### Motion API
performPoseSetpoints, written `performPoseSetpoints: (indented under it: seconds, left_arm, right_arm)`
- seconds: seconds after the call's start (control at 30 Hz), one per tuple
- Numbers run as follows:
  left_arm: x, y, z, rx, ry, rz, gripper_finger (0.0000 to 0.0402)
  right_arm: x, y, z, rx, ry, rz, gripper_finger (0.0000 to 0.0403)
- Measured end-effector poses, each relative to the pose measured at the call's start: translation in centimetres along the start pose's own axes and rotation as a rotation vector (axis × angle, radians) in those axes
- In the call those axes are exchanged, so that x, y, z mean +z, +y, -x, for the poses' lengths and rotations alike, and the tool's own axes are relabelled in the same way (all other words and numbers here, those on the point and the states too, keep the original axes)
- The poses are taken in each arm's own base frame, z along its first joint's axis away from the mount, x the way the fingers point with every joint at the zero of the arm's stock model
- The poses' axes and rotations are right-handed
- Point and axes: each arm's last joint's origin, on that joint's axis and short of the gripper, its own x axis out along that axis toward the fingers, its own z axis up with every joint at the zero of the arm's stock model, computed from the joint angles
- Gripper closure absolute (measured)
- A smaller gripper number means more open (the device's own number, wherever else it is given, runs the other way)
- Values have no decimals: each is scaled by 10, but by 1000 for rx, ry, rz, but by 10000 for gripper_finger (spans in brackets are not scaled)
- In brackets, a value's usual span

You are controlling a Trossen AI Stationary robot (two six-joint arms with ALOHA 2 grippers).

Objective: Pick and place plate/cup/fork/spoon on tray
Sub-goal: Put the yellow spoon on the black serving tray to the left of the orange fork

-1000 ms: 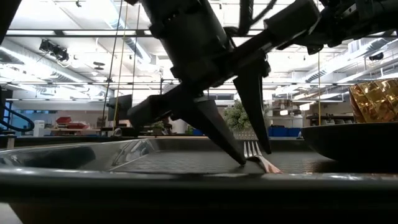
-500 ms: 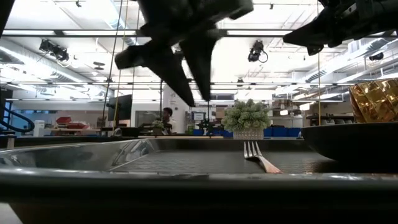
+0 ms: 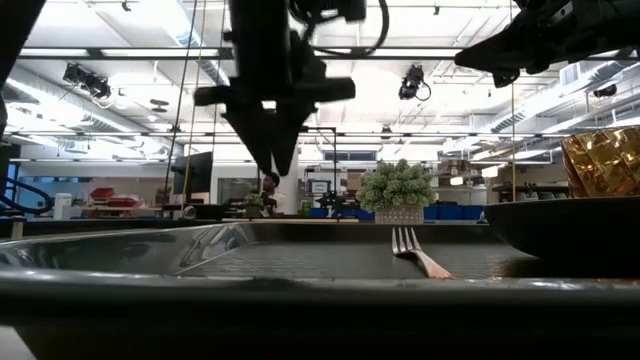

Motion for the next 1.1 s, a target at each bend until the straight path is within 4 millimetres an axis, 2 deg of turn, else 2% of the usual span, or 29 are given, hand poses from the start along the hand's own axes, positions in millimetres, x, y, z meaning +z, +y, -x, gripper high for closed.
performPoseSetpoints:
  seconds: [0.33,0.47,0.67,0.8,0.93,1.1]
  left_arm:
    - [59,27,-31,22,-12,-84,281]
    - [72,35,-38,24,-19,-94,281]
    - [61,30,-34,67,-50,-173,281]
    - [38,37,-50,139,7,-218,281]
    - [19,50,-71,212,54,-192,281]
    - [21,55,-82,204,44,-128,281]
  right_arm:
    - [0,1,0,16,0,-9,395]
    - [0,1,0,20,2,-11,395]
    - [-2,1,0,22,17,-11,395]
    - [-2,1,0,21,15,-16,395]
    - [-1,1,0,21,9,-21,395]
    - [0,1,0,20,-6,-21,395]
